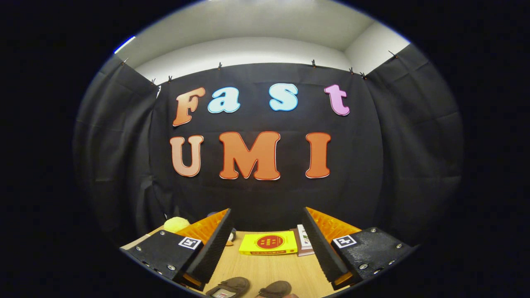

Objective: Open the storage box then place both shoes into the box .Put the left shoe in first, then the right shoe, with the right side of both shoes facing outward in a uniform manner.

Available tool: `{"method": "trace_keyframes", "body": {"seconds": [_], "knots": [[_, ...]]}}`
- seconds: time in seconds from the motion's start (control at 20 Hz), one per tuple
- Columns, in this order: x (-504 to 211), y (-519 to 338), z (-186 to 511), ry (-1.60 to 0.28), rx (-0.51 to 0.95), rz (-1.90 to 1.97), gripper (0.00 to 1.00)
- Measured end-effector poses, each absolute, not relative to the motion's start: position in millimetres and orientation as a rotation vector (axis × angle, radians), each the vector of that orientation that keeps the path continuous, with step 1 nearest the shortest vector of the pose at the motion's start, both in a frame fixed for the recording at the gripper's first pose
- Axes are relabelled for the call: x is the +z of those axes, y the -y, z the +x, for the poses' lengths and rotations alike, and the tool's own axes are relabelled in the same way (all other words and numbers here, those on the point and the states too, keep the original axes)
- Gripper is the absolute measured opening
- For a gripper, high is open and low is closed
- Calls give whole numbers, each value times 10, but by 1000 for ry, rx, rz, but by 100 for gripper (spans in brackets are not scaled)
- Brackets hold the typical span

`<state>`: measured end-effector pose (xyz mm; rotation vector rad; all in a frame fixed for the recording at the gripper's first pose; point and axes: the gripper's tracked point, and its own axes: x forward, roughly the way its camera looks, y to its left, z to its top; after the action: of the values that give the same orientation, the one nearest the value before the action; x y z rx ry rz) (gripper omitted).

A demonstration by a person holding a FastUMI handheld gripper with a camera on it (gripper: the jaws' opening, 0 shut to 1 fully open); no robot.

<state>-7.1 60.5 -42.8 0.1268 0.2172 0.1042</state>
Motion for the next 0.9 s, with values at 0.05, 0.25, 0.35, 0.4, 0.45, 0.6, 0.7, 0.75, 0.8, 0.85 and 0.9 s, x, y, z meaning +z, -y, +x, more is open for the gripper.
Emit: {"method": "trace_keyframes", "body": {"seconds": [0.05, 0.25, 0.35, 0.4, 0.45, 0.6, 0.7, 0.75, 0.8, 0.85, 0.9], "knots": [[-503, -689, -78, -241, 130, 149, 99], [-898, -1109, -176, -386, 239, 212, 99], [-1156, -1338, -276, -477, 288, 193, 99], [-1251, -1482, -330, -510, 325, 190, 99], [-1344, -1639, -378, -543, 365, 195, 98], [-1601, -2224, -606, -654, 525, 276, 97], [-1852, -2471, -759, -748, 580, 329, 96], [-1935, -2567, -816, -795, 599, 346, 96], [-2019, -2654, -865, -832, 617, 361, 95], [-2093, -2759, -915, -862, 637, 375, 95], [-2150, -2848, -958, -888, 658, 391, 95]]}}
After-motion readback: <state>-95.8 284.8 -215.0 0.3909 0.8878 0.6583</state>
